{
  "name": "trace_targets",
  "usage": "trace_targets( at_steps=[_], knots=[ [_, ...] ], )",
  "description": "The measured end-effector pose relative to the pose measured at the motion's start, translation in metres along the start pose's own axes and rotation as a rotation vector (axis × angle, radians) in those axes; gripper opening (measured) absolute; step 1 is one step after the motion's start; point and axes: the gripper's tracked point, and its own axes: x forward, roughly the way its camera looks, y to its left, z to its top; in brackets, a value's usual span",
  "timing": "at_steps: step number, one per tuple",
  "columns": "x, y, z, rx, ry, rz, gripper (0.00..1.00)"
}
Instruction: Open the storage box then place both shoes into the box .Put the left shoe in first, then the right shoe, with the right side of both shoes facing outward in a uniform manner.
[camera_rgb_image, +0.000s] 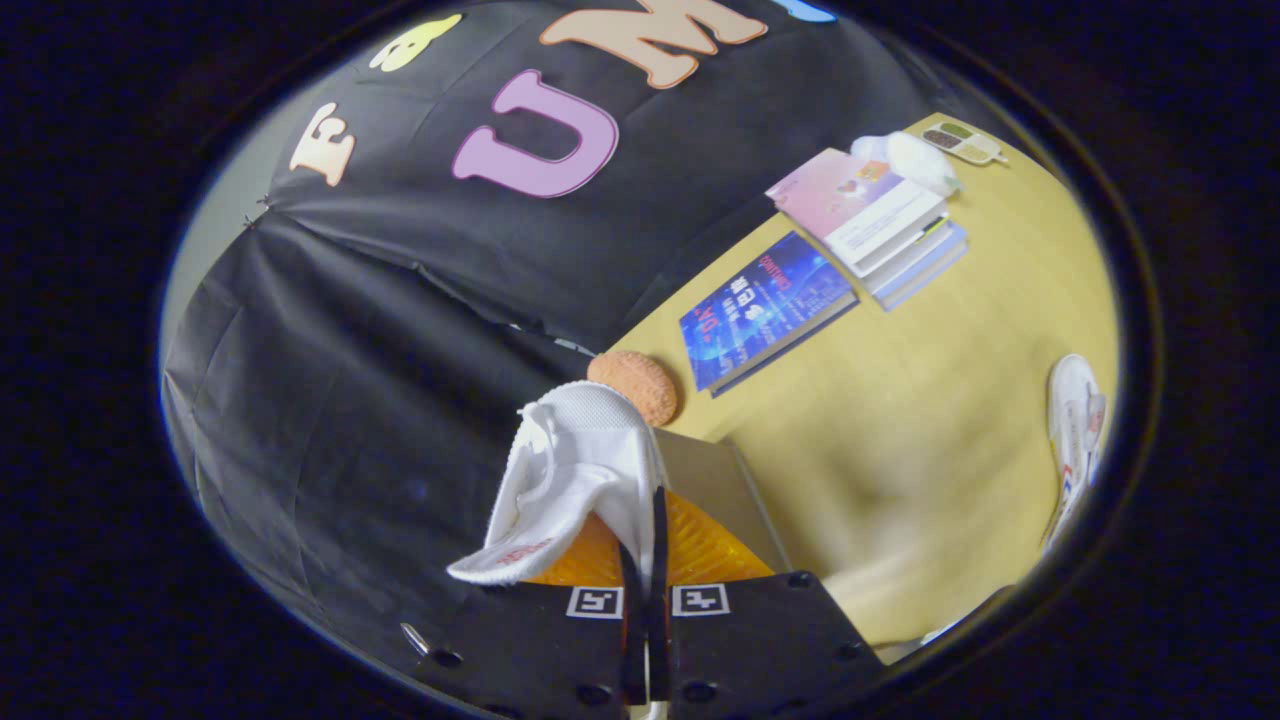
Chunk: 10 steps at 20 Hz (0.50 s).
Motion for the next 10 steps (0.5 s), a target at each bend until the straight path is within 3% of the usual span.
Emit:
trace_targets(
  at_steps=[4,10],
  knots=[
    [0.041,0.030,-0.033,-0.030,0.061,-0.011,0.04],
    [0.099,0.038,-0.079,-0.077,0.068,-0.121,0.04]
  ],
)
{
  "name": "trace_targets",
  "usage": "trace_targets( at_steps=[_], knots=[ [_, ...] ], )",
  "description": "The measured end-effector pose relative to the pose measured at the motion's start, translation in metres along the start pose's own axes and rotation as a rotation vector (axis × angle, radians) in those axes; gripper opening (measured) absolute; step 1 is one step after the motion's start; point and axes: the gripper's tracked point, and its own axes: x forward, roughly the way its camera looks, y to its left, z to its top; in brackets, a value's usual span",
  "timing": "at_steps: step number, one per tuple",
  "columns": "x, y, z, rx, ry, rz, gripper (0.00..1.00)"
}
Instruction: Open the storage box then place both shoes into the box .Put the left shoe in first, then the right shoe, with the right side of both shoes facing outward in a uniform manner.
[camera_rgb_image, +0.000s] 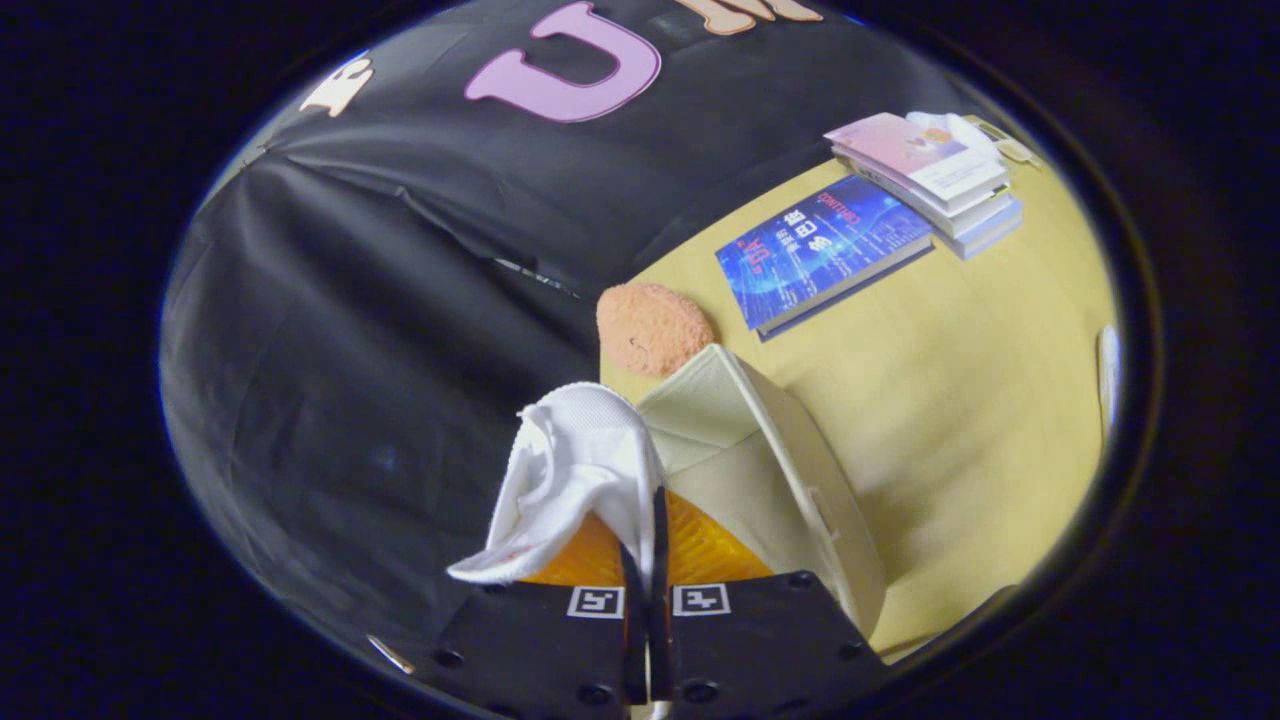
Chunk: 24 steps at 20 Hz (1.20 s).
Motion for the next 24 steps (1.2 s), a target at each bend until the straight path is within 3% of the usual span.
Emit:
trace_targets(
  at_steps=[9,14,21,22,24],
  knots=[
    [0.057,-0.014,-0.037,-0.126,-0.021,-0.139,0.04],
    [0.079,-0.039,-0.058,-0.214,0.024,-0.261,0.04],
    [0.090,-0.041,-0.062,-0.201,0.110,-0.254,0.06],
    [0.089,-0.038,-0.064,-0.193,0.131,-0.234,0.10],
    [0.089,-0.033,-0.073,-0.181,0.172,-0.190,0.40]
  ],
)
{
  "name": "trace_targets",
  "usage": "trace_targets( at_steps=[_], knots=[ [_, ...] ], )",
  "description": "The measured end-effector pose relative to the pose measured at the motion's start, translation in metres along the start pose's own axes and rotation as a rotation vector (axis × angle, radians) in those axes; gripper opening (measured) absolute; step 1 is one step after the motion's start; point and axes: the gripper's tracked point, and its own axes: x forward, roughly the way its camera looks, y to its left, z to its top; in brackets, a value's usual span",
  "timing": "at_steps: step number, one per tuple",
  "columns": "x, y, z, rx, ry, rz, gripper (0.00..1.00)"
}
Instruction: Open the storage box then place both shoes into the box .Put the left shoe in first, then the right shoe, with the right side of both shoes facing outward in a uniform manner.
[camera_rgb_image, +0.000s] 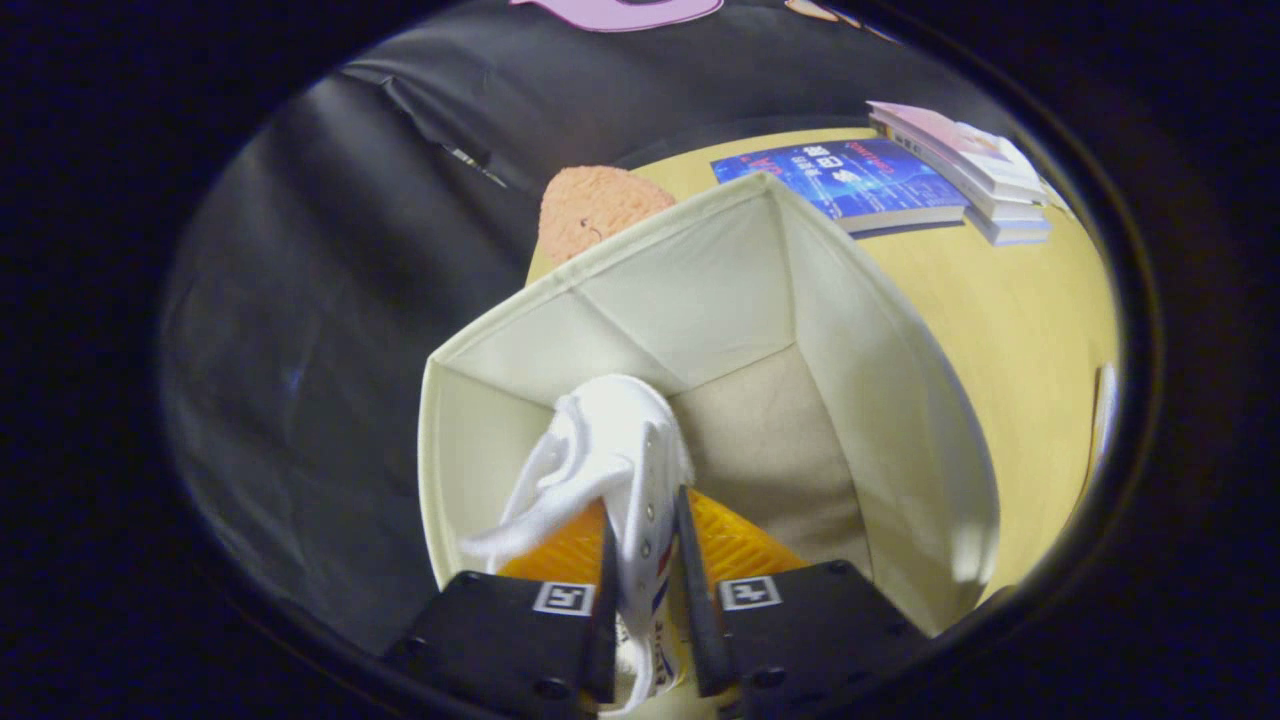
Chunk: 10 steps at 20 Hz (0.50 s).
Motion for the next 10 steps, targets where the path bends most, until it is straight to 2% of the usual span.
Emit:
trace_targets(
  at_steps=[1,4,10],
  knots=[
    [-0.007,0.010,0.003,0.000,0.003,0.053,0.54],
    [-0.025,0.015,0.010,-0.002,-0.015,0.108,0.99],
    [-0.096,0.000,0.044,-0.002,-0.100,0.188,1.00]
  ],
)
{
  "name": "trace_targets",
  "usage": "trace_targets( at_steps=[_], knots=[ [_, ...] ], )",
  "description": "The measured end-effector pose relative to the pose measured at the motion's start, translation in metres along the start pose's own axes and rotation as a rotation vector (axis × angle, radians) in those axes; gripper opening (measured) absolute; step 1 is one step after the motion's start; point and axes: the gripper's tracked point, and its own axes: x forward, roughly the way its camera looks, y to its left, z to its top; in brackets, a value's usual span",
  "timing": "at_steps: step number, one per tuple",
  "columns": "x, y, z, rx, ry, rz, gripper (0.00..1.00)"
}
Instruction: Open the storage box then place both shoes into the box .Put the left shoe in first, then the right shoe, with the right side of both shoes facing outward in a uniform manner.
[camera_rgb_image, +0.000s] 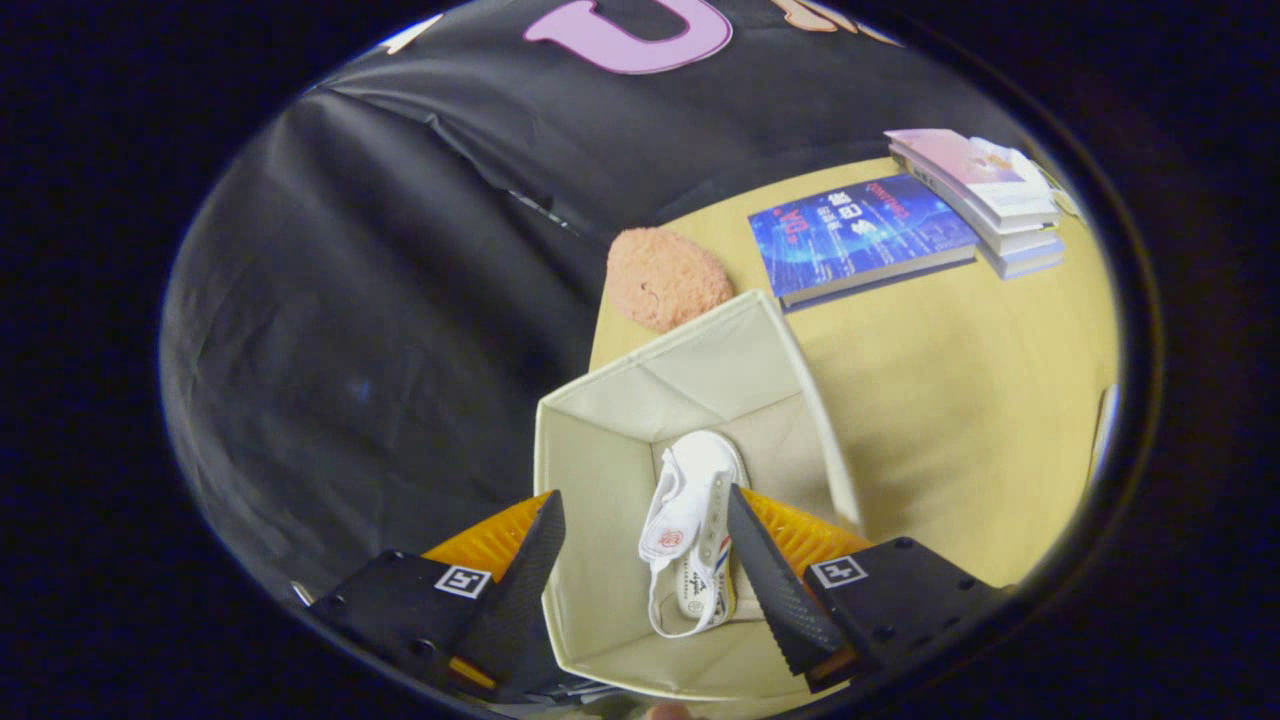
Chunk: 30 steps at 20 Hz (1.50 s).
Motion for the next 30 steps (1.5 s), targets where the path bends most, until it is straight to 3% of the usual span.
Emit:
trace_targets(
  at_steps=[6,10,17,26,30],
  knots=[
    [-0.087,-0.045,0.035,-0.040,-0.123,-0.025,1.00],
    [-0.146,-0.112,0.047,-0.104,-0.207,-0.147,1.00],
    [-0.235,-0.234,0.032,-0.182,-0.273,-0.377,0.99],
    [-0.289,-0.392,-0.036,-0.312,-0.074,-0.640,1.00],
    [-0.281,-0.432,-0.065,-0.334,-0.002,-0.679,1.00]
  ],
)
